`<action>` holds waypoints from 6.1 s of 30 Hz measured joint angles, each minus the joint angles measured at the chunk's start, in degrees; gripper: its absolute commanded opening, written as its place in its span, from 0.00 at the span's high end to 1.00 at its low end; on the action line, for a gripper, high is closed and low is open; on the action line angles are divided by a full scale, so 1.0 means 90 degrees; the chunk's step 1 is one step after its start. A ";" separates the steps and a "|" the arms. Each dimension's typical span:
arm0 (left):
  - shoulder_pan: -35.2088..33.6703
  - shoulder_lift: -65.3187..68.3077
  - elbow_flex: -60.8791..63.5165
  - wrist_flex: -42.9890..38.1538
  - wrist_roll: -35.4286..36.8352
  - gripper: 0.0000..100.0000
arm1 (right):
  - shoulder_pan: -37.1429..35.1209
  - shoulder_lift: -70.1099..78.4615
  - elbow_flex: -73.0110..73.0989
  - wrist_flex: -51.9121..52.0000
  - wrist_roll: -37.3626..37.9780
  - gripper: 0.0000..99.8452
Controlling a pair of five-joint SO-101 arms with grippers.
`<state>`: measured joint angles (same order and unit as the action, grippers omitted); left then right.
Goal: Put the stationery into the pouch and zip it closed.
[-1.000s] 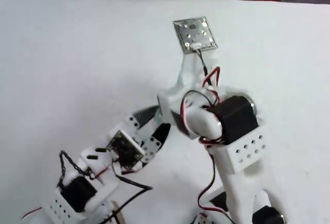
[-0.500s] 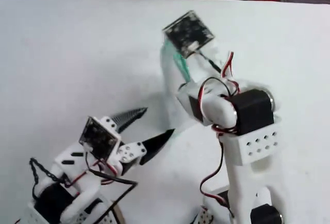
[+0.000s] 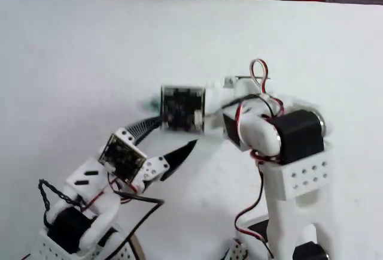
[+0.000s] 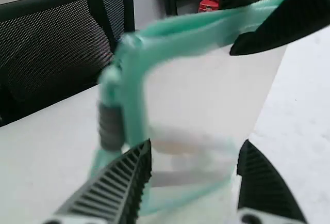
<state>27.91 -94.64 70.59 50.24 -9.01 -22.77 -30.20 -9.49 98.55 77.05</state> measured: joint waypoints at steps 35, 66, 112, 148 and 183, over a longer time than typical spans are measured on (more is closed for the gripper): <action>0.0752 -0.0107 -0.0781 0.1719 -0.1514 0.74 | 0.0625 -0.0322 0.0332 0.0010 0.1534 0.98; -0.0166 -0.0010 0.0576 -0.0391 -0.1153 0.74 | -0.0254 -0.0967 0.0430 0.0010 0.1182 0.98; -0.0313 0.0039 0.0518 -0.0459 -0.1153 0.98 | 0.0762 0.0156 0.2686 -0.1827 0.1114 0.98; -0.0391 0.0020 0.0469 -0.0674 -0.1123 0.98 | 0.0313 -0.5050 0.4230 -0.2501 -0.1192 0.79; 0.1094 0.0000 0.0957 -0.0586 -0.1504 0.98 | -0.1123 -0.1016 -0.0176 0.0000 -0.4259 0.79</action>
<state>37.76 -94.64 79.21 44.97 -22.55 -32.88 -39.34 -11.08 98.55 38.73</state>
